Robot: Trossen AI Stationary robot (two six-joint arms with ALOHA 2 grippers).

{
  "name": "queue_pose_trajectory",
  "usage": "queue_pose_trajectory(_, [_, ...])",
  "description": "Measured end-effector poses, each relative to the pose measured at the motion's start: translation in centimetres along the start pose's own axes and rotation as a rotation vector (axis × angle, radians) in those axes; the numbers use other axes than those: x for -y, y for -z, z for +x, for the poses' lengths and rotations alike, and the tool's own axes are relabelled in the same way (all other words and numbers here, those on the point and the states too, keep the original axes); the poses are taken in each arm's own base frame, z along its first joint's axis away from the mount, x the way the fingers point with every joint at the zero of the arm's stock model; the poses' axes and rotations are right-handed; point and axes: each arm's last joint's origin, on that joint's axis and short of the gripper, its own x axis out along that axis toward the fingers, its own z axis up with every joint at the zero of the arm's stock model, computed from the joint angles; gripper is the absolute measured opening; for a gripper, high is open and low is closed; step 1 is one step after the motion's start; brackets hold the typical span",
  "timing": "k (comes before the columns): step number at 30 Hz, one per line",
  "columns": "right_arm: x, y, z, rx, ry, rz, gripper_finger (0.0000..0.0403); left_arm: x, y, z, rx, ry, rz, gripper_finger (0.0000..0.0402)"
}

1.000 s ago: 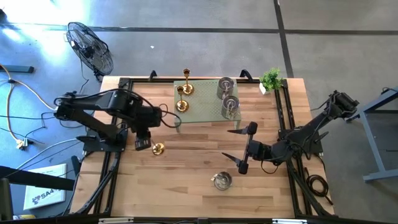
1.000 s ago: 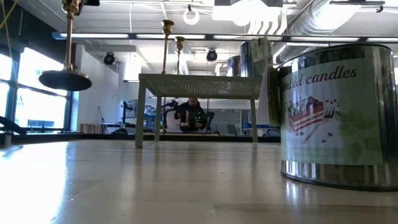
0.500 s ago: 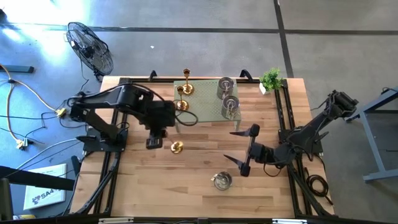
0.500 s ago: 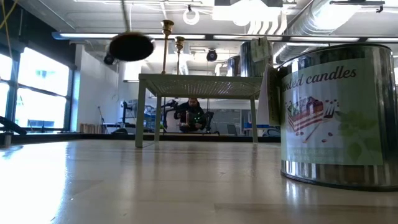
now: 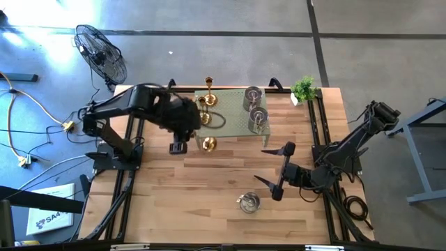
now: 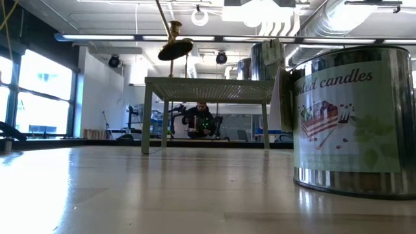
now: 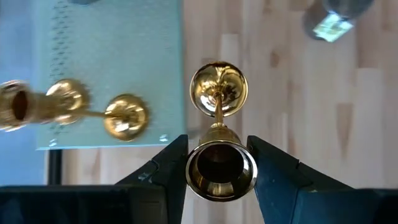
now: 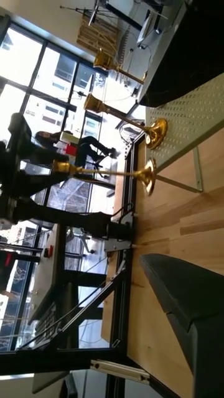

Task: Pick & Place candle stick holders
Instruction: Put the gold candle holder on the shelf

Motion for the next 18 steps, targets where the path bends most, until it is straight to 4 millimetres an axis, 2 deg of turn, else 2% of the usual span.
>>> queue_pose_trajectory(8, [0.0,0.2,0.0,-0.010,-0.001,-0.016,0.0400,-3.3,-0.1,0.8,-0.027,-0.038,-0.038,0.0141])
queue_pose_trajectory(15, [0.0,0.3,0.1,-0.019,0.001,-0.029,0.0400,-3.8,-0.2,-0.1,0.008,-0.045,-0.011,0.0141])
queue_pose_trajectory(18, [0.1,0.4,0.2,-0.024,0.008,-0.035,0.0400,-4.0,-1.0,-0.3,0.033,-0.060,-0.004,0.0141])
